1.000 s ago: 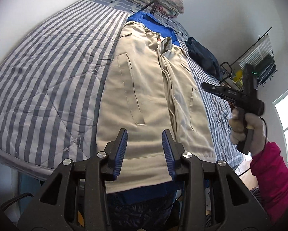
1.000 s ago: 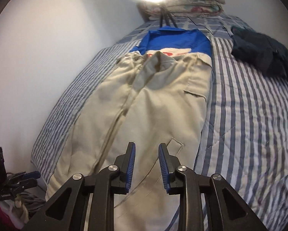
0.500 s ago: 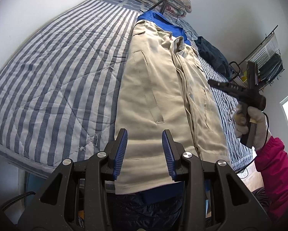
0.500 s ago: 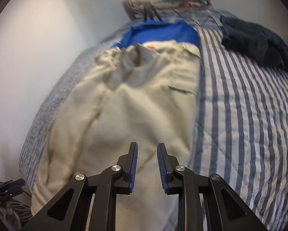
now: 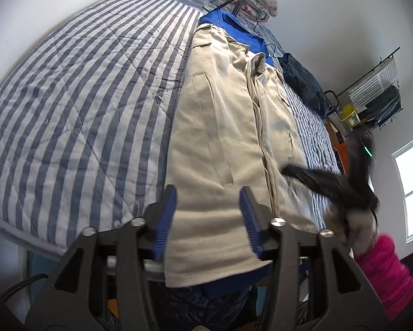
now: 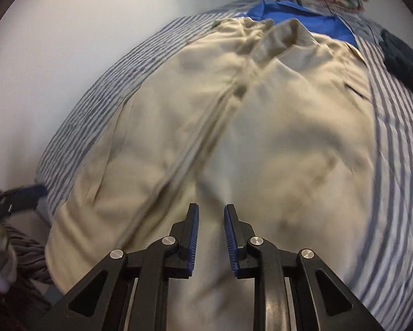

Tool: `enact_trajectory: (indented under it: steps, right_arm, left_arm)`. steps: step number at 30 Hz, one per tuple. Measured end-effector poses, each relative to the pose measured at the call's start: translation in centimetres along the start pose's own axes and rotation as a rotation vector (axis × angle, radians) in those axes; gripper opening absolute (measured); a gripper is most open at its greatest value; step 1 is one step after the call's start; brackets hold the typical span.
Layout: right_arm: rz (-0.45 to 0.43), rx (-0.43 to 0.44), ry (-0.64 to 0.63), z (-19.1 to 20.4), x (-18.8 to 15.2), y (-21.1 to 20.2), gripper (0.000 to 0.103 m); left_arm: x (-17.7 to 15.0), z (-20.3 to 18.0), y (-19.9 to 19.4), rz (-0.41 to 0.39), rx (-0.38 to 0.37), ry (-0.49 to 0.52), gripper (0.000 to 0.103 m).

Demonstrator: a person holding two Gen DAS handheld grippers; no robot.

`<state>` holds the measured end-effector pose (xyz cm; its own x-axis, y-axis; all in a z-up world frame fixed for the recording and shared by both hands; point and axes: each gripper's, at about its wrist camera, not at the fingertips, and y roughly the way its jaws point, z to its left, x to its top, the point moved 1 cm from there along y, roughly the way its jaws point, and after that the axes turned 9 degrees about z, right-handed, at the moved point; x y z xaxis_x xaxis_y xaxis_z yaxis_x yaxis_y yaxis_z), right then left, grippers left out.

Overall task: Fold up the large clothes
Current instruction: 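Move both tools to the jacket hem and grasp it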

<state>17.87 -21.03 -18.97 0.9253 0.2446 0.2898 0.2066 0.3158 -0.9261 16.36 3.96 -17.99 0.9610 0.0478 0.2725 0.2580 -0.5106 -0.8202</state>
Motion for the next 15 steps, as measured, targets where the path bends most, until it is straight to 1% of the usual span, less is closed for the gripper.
enact_trajectory:
  steps: [1, 2, 3, 4, 6, 7, 8, 9, 10, 11, 13, 15]
  right_arm:
    - [-0.019, 0.010, 0.019, -0.4, -1.3, -1.2, 0.021]
    - [-0.041, 0.021, 0.044, -0.7, -2.8, -2.5, 0.024]
    - [-0.061, 0.021, 0.077, -1.1, -4.3, -3.7, 0.032]
    - [-0.083, 0.010, 0.107, -1.4, -5.6, -4.6, 0.035]
    - [-0.110, -0.014, 0.107, -1.4, -7.5, -6.0, 0.034]
    - [-0.122, -0.026, 0.103, -1.2, -8.3, -6.7, 0.033]
    - [-0.134, -0.026, 0.103, -1.0, -8.8, -7.2, 0.032]
    - [-0.145, -0.017, 0.103, -0.9, -9.0, -7.4, 0.031]
    - [-0.160, -0.011, 0.105, -0.8, -9.0, -7.6, 0.031]
    - [-0.171, -0.011, 0.106, -0.9, -8.9, -7.9, 0.031]
    - [-0.197, 0.004, 0.104, -0.9, -8.7, -8.2, 0.030]
    - [-0.206, 0.015, 0.099, -0.9, -8.4, -7.9, 0.030]
  left_arm:
    - [0.3, 0.0, 0.0, 0.006, 0.011, 0.013, 0.050]
    - [0.4, -0.2, 0.1, 0.010, 0.022, 0.027, 0.050]
    - [0.6, -0.3, 0.2, 0.011, 0.044, 0.050, 0.050]
    - [0.8, -0.5, 0.1, -0.003, 0.074, 0.058, 0.050]
    - [1.6, -1.1, -0.1, -0.030, 0.090, 0.093, 0.050]
    - [2.2, -1.7, -0.3, -0.036, 0.096, 0.128, 0.048]
    - [2.9, -2.6, -0.6, -0.064, 0.110, 0.176, 0.039]
    - [3.7, -3.6, -0.9, -0.104, 0.127, 0.229, 0.035]
    - [4.4, -4.1, -0.8, -0.119, 0.143, 0.263, 0.034]
    - [5.5, -4.6, -0.4, -0.120, 0.171, 0.301, 0.027]
    - [8.3, -4.6, 0.9, -0.116, 0.233, 0.326, 0.013]
    - [10.6, -3.8, 2.1, -0.113, 0.242, 0.310, 0.013]
